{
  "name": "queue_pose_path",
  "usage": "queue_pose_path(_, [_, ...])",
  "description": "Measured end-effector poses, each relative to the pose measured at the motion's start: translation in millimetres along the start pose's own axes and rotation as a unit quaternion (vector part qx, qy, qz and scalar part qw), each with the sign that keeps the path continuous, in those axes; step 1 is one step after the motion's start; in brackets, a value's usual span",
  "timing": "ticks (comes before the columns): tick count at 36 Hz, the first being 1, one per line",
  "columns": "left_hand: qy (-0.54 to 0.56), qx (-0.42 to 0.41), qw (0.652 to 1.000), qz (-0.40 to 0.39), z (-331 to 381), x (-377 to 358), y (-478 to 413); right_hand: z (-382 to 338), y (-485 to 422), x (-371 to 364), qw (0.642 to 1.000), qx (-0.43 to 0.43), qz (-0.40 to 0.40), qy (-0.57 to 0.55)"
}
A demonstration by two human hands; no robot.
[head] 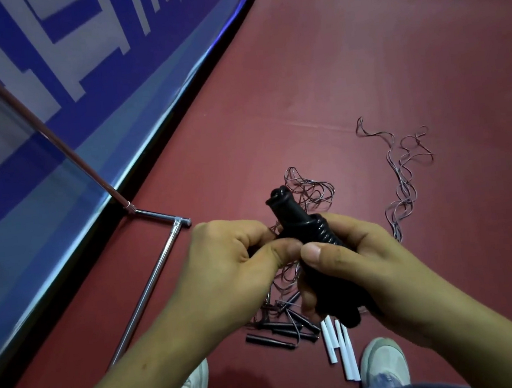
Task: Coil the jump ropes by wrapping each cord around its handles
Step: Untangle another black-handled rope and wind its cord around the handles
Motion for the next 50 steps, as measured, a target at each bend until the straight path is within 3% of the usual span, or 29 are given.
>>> queue_pose_path(3, [-0.010, 0.006, 1.000, 0.016, -0.4, 1.1, 0.8, 1.9, -1.4, -3.4, 1.000, -0.010, 0.002, -0.015])
queue_pose_path(6, [-0.018, 0.021, 0.999, -0.017, -0.5, 3.8, 2.3, 4.0, -3.8, -3.3, 1.000, -0.008, 0.018, -0.010])
queue_pose_path(11, [0.013, 0.040, 0.997, -0.063, -0.9, 9.4, 4.7, 3.7, -10.8, 2.6, 0.997, 0.012, 0.054, 0.047])
queue_pose_path(14, [0.041, 0.070, 0.993, -0.087, -1.1, 12.1, 3.7, 4.3, -11.9, 4.5, 0.988, 0.022, 0.074, 0.137])
queue_pose_path(21, [0.072, 0.145, 0.977, -0.140, -8.3, 10.4, -1.8, 14.0, -15.5, 3.6, 0.917, 0.075, 0.106, 0.378])
queue_pose_path(25, [0.124, 0.174, 0.961, -0.178, -7.1, 1.1, 1.8, 15.7, -14.7, 5.2, 0.872, 0.055, 0.105, 0.475])
queue_pose_path(28, [0.093, 0.170, 0.963, -0.187, -10.7, -9.3, 4.6, 18.0, -13.1, 7.9, 0.830, 0.033, 0.110, 0.546])
queue_pose_path(34, [0.141, 0.182, 0.947, -0.225, -8.6, -19.8, 6.2, 22.5, -12.6, 17.4, 0.832, -0.014, 0.102, 0.546])
queue_pose_path(38, [0.139, 0.190, 0.936, -0.260, -11.7, -25.8, 7.5, 24.3, -9.9, 16.5, 0.810, -0.052, 0.098, 0.576])
queue_pose_path(42, [0.207, 0.235, 0.910, -0.273, -14.4, -23.3, 3.7, 21.7, -6.2, 13.8, 0.788, -0.042, 0.143, 0.597])
queue_pose_path(47, [0.268, 0.311, 0.876, -0.253, -16.5, -17.1, -0.6, 18.5, -5.9, 6.9, 0.752, -0.033, 0.135, 0.644])
queue_pose_path(50, [0.289, 0.302, 0.878, -0.232, -16.2, -9.5, -5.1, 18.5, -6.3, 5.8, 0.745, -0.034, 0.127, 0.654])
Point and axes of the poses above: each hand's wrist, its own y-axis away from the middle knuckle, its own x-axis out of the back of the hand, z = x × y, the point moved 3 cm from there along -y, towards the middle knuckle, and after that the axes turned 5 degrees about y, right-handed, at the moved point
